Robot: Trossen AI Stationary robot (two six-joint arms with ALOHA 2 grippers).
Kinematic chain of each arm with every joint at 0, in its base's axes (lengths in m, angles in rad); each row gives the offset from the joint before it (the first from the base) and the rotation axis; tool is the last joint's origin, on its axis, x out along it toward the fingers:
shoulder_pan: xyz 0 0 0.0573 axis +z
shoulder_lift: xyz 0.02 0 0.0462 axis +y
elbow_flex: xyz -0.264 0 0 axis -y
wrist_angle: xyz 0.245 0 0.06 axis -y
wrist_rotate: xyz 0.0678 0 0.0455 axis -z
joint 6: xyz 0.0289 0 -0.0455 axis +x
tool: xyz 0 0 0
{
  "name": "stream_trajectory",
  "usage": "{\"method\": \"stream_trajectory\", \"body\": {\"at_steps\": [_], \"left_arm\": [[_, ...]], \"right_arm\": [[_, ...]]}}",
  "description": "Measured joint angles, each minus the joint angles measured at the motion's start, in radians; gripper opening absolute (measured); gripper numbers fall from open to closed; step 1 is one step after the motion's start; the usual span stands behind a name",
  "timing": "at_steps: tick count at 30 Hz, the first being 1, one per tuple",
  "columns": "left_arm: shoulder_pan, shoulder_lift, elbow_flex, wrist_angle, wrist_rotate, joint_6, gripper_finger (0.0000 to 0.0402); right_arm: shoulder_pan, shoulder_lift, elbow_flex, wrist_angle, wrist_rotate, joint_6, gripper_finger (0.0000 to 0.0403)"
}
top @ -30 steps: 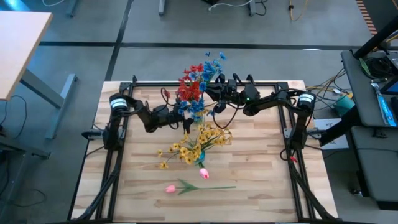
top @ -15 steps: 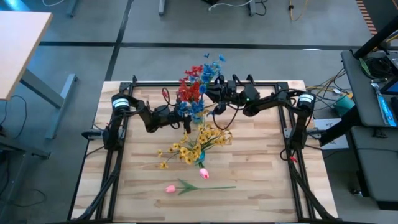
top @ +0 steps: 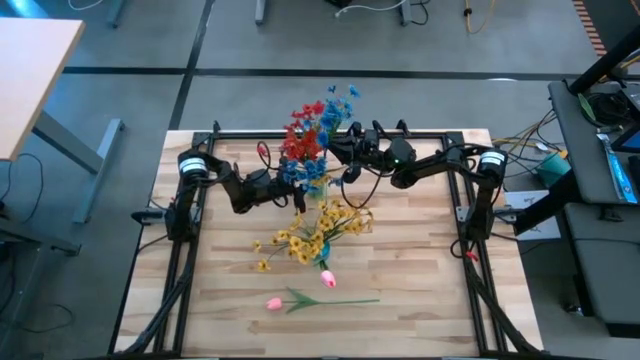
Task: Sort flowers into vase by color
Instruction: Put the blue flowers into the green vase
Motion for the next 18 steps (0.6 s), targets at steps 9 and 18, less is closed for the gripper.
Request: {"method": "stream_trajectory", "body": {"at_steps": [9,18], "left_arm": [[0.011,-0.001,-0.014,-0.001,0.001,0.002,0.0105],[0.011,0.001,-0.015,-0.001,0.000,0.000,0.0105]], "right_arm": [[0.002,0.000,-0.004,-0.039,0.025,-0.020,0.0018],[0.006,0.012,-0.134,0.087,-0.004,0.043,0.0018]]}}
